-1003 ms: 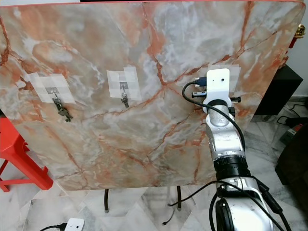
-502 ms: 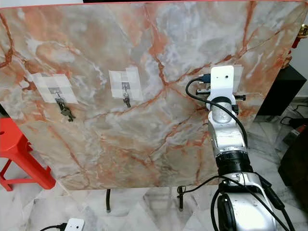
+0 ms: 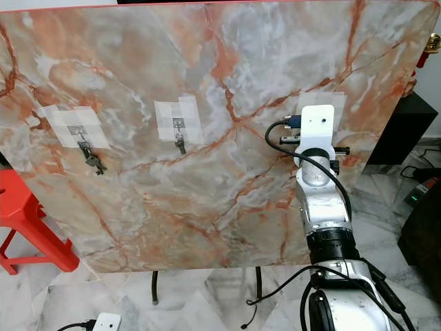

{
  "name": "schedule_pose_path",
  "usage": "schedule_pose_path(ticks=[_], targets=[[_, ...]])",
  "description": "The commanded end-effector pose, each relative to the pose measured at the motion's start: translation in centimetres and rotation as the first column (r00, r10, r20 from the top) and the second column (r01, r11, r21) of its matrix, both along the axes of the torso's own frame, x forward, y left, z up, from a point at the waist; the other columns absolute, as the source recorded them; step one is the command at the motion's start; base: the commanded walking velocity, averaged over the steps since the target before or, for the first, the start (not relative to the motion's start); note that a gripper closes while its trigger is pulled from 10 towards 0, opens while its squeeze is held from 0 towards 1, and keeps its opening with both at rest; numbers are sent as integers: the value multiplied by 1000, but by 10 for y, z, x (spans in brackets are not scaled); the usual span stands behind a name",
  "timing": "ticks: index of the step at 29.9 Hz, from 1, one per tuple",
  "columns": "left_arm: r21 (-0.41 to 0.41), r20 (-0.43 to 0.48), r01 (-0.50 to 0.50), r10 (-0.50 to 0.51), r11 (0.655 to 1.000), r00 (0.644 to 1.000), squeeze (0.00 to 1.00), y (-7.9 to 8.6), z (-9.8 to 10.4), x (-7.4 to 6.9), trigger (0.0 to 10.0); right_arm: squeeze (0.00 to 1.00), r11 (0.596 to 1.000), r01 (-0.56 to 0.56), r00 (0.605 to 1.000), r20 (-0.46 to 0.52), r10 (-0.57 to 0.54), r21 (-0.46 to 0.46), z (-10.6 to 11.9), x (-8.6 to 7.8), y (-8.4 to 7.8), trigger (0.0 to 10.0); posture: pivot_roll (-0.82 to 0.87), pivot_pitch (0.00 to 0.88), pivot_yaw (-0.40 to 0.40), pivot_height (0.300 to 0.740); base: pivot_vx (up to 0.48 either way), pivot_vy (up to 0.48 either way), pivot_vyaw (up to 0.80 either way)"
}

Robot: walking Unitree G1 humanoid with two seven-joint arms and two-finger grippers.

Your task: Hang keys on a hook

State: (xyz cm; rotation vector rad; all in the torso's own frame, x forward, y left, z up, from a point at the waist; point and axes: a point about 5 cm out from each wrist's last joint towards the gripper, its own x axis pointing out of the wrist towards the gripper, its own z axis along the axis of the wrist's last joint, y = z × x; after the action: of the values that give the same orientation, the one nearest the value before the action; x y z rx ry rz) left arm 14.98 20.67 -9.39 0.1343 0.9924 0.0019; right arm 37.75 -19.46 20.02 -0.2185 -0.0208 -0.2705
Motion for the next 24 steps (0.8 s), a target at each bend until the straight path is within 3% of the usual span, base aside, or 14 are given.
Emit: schedule_pose_path(ticks=[1, 24], targets=[[10, -32, 8, -8, 1000, 999, 0, 2, -2, -7, 10000, 0, 1000, 11, 999, 31, -12, 15, 8, -1, -3, 10000, -59, 0, 21, 740, 0, 0, 0], [20, -30, 8, -7, 1000, 1000, 0, 4, -2, -7, 10000, 0, 999, 40, 997, 63, -41, 18, 23, 7, -8, 10000, -52, 0, 20, 740, 0, 0, 0]])
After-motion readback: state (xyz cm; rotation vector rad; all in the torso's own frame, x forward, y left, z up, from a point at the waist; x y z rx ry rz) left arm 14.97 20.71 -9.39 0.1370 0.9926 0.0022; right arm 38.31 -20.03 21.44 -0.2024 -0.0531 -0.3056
